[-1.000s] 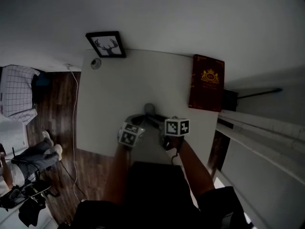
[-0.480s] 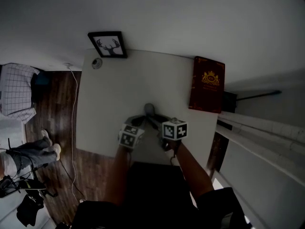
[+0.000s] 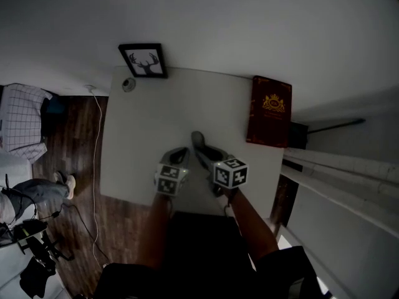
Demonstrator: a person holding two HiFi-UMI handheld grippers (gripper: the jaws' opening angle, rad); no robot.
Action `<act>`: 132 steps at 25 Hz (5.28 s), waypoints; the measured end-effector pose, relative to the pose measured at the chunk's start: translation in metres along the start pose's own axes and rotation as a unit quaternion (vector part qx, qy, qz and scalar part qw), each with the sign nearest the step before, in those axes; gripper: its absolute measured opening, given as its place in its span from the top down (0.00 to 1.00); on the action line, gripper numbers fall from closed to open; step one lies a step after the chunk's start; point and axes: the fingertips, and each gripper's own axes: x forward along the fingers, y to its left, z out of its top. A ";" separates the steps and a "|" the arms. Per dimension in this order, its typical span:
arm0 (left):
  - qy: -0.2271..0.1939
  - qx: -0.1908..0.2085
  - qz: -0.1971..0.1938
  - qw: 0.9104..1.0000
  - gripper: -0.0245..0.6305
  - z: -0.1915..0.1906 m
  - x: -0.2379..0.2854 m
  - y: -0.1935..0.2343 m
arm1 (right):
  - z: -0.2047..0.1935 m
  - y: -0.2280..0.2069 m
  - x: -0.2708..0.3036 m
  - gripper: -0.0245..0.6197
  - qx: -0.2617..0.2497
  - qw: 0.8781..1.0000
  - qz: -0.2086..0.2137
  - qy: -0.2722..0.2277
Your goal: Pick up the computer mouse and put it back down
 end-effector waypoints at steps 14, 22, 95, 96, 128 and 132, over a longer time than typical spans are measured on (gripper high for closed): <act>-0.178 0.035 0.080 0.980 0.96 0.087 -0.069 -0.001 | 0.079 0.060 -0.048 0.77 -0.229 0.958 -0.078 -0.152; -0.256 0.048 0.075 0.963 0.96 0.135 -0.115 -0.014 | 0.122 0.109 -0.091 0.77 -0.318 0.910 -0.123 -0.237; -0.422 0.102 0.081 0.897 0.96 0.117 -0.317 -0.290 | 0.031 0.227 -0.396 0.76 -0.394 0.821 -0.124 -0.393; -0.422 0.104 0.079 0.897 0.96 0.118 -0.319 -0.289 | 0.032 0.229 -0.395 0.76 -0.395 0.820 -0.123 -0.396; -0.410 0.108 0.119 0.898 0.96 0.092 -0.341 -0.223 | 0.020 0.266 -0.333 0.76 -0.399 0.834 -0.092 -0.371; -0.416 0.103 0.130 0.894 0.96 0.086 -0.352 -0.184 | 0.018 0.286 -0.303 0.76 -0.406 0.832 -0.087 -0.367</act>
